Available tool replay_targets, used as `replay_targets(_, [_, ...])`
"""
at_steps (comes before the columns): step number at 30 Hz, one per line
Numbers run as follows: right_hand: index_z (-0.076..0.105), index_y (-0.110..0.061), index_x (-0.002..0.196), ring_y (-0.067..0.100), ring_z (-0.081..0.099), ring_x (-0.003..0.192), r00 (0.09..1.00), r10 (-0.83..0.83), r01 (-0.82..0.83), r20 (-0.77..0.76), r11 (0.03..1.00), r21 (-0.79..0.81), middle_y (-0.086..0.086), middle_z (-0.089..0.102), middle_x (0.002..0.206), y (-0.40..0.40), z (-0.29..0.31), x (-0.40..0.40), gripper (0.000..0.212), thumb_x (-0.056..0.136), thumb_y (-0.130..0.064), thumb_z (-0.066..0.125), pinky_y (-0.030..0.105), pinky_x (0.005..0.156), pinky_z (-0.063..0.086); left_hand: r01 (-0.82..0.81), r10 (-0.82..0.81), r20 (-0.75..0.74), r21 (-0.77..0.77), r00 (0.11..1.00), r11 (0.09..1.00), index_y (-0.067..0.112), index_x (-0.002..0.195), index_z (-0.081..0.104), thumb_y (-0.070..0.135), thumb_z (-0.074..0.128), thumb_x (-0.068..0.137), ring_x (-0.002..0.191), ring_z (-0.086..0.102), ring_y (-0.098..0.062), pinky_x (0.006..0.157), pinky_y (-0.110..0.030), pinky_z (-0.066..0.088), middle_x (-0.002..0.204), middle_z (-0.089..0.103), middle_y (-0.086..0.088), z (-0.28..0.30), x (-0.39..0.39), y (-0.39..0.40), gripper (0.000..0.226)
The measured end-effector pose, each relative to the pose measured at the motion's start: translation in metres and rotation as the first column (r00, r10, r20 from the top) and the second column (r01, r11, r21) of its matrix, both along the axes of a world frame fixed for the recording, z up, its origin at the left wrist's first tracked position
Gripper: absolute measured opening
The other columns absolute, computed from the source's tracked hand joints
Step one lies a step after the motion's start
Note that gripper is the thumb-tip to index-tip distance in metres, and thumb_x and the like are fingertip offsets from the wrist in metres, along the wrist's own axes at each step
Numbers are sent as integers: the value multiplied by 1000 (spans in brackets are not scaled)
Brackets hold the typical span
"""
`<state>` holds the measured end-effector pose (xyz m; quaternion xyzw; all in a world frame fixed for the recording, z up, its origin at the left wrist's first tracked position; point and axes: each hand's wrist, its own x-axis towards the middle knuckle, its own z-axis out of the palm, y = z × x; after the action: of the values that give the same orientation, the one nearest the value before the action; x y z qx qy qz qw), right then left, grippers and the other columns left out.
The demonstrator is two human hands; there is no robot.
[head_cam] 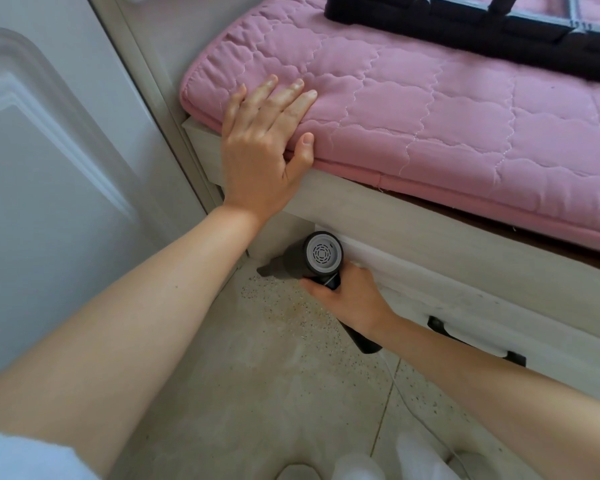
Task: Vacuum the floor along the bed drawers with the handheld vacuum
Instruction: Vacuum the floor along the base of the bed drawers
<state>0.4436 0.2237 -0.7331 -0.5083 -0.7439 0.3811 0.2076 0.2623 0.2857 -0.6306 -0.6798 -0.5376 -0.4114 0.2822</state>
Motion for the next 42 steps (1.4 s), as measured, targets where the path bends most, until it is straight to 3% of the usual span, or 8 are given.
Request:
replay_targets(5, [57, -18, 125, 15, 63, 99, 1000, 24, -24, -10, 1000, 5, -2, 69, 102, -2, 2, -3, 56, 80, -51, 66, 27, 89, 51, -3, 3, -2, -4, 1000, 1000, 13, 131, 68, 33, 40, 101, 132, 54, -31, 116, -51, 27, 136, 64, -5, 0, 0, 0, 45])
replay_targets(8, [54, -19, 129, 9, 62, 99, 998, 42, -42, -36, 999, -2, -4, 69, 107, -4, 3, -4, 57, 82, -47, 68, 15, 83, 46, -6, 6, -3, -2, 1000, 1000, 13, 131, 68, 32, 40, 101, 131, 55, -31, 116, -51, 28, 136, 64, -5, 0, 0, 0, 45])
replay_targets(12, [53, -20, 130, 5, 60, 100, 996, 65, -66, -54, 997, -26, -7, 67, 110, -6, 4, -6, 58, 81, -47, 68, 11, 84, 43, -8, 8, -1, -6, 1000, 1000, 13, 131, 68, 32, 41, 101, 132, 54, -31, 116, -50, 28, 136, 64, -5, 0, 0, -1, 45])
replay_targets(20, [54, -22, 127, 7, 62, 96, 989, 133, -138, -59, 987, -87, -6, 68, 108, -12, 9, -7, 54, 81, -46, 68, 13, 80, 45, -6, 6, 15, -28, 1000, 1000, 14, 133, 67, 31, 42, 100, 133, 53, -30, 116, -51, 28, 138, 63, -4, 1, 0, -2, 45])
replay_targets(25, [56, -21, 123, 1, 57, 83, 982, 181, -186, -54, 979, -88, -12, 61, 93, -18, 15, -5, 48, 82, -41, 69, 1, 65, 38, 2, 0, 34, -47, 999, 999, 15, 133, 67, 32, 41, 100, 134, 52, -30, 117, -50, 27, 139, 63, -3, 2, 0, -3, 45])
replay_targets(33, [58, -21, 120, 6, 59, 85, 964, 265, -265, -8, 961, -74, -7, 66, 95, -27, 15, -6, 47, 82, -46, 69, 13, 73, 44, -5, 7, 51, -55, 999, 998, 16, 133, 67, 32, 42, 98, 134, 52, -29, 117, -47, 25, 139, 63, -2, 3, 2, -4, 45])
replay_targets(38, [57, -24, 123, -3, 51, 84, 952, 306, -306, -7, 950, -61, -17, 56, 91, -33, 15, -9, 49, 81, -48, 68, 2, 67, 35, -3, 7, 57, -64, 998, 998, 16, 133, 67, 30, 43, 98, 134, 52, -29, 117, -46, 25, 139, 63, -2, 4, 2, -4, 45])
replay_targets(42, [58, -24, 121, -4, 51, 79, 949, 316, -316, -24, 947, -62, -13, 63, 94, -37, 15, -10, 48, 81, -47, 70, 0, 65, 35, -2, 5, 53, -62, 999, 998, 16, 133, 67, 30, 44, 98, 134, 53, -29, 117, -48, 26, 139, 63, -3, 3, 2, -5, 45])
